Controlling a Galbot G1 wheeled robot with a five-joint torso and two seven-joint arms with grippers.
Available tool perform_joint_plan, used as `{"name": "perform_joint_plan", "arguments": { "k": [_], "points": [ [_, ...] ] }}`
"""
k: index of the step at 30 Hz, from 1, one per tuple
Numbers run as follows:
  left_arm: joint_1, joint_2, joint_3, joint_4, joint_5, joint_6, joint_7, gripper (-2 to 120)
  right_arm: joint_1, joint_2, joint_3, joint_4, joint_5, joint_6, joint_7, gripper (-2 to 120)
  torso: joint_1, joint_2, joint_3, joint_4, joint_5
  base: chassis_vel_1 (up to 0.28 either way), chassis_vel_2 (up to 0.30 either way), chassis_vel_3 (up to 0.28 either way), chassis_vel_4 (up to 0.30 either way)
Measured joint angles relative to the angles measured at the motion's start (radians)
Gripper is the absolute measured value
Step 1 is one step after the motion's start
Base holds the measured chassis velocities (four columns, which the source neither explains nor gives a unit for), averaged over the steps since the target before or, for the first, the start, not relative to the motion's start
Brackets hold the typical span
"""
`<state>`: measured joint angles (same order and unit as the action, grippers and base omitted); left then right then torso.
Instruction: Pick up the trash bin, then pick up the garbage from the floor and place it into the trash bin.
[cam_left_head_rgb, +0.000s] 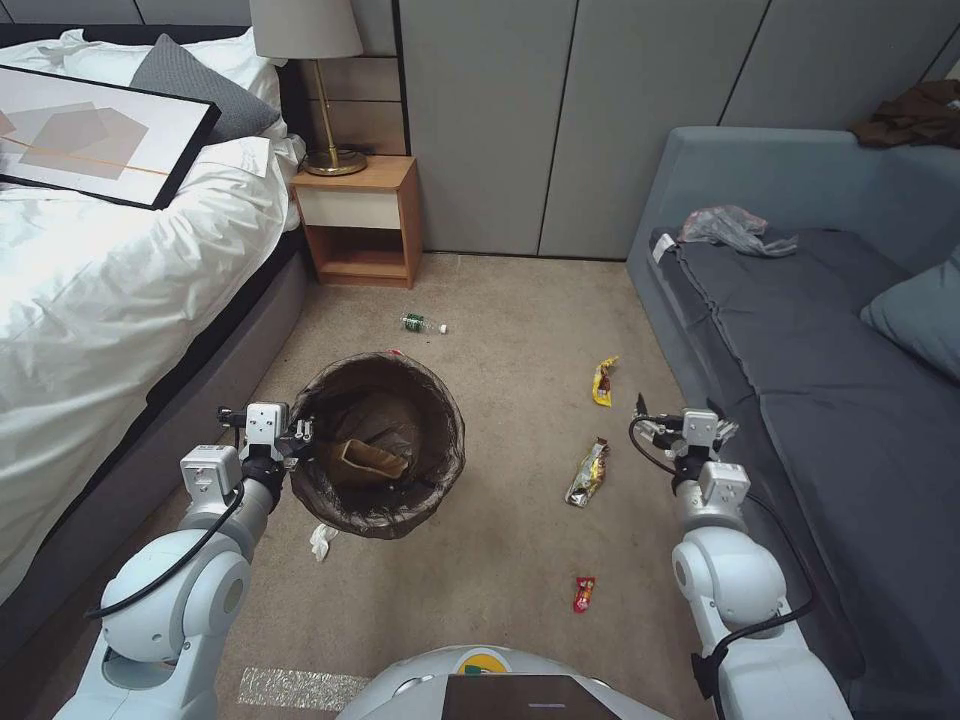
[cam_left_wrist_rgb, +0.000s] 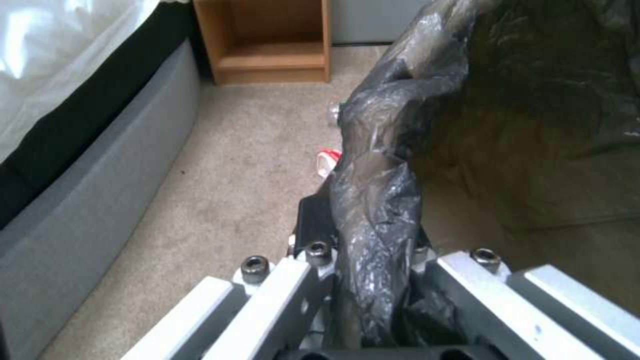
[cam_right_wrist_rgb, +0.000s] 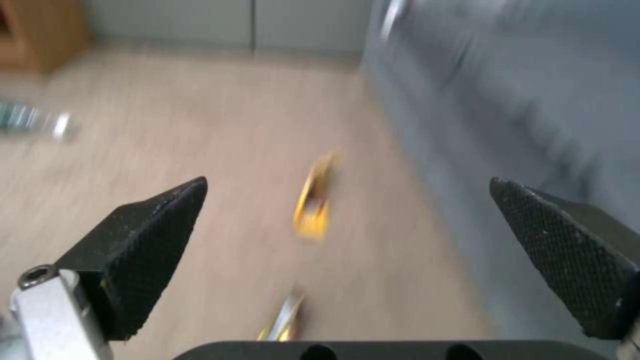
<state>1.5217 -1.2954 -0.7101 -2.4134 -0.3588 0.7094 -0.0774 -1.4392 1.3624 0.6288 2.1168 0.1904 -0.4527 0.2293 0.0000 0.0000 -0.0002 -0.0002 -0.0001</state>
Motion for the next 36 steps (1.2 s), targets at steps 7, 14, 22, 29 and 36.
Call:
{"name": "perform_joint_plan", "arguments": {
  "k": [7, 14, 22, 29, 36],
  "points": [
    [-0.002, 0.0, -0.003, 0.001, -0.001, 0.001, -0.002, 0, 0.026, -0.034, -0.045, -0.009, 0.282, -0.266, 0.057, 100, 0.0, 0.0, 0.0, 0.0002, 0.0, 0.0, 0.0, 0.0, 0.0],
    [-0.003, -0.001, -0.002, 0.002, -0.002, 0.006, -0.006, 0, 0.036, -0.024, -0.099, -0.104, 0.451, -0.299, 0.149, 100, 0.0, 0.0, 0.0, 0.0002, 0.0001, 0.0, 0.0, 0.0, 0.0],
    [-0.001, 0.003, 0.001, 0.005, -0.002, 0.007, -0.006, 0, 0.034, 0.003, -0.13, -0.188, 0.444, -0.293, 0.154, 100, 0.0, 0.0, 0.0, 0.0002, 0.0001, 0.0, 0.0, 0.0, 0.0],
    [-0.002, -0.001, 0.011, 0.012, 0.003, 0.006, -0.003, 0, 0.005, 0.015, -0.132, -0.219, 0.405, -0.289, 0.168, 100, 0.0, 0.0, 0.0, 0.0001, 0.0, 0.0, 0.0, 0.0, 0.0],
    [-0.003, 0.0, 0.015, 0.02, 0.007, 0.005, 0.0, 0, -0.035, 0.034, -0.13, -0.233, 0.39, -0.286, 0.169, 100, 0.0, 0.0, 0.0, 0.0002, 0.0, 0.0, 0.0, 0.0, 0.0]
  ]
}}
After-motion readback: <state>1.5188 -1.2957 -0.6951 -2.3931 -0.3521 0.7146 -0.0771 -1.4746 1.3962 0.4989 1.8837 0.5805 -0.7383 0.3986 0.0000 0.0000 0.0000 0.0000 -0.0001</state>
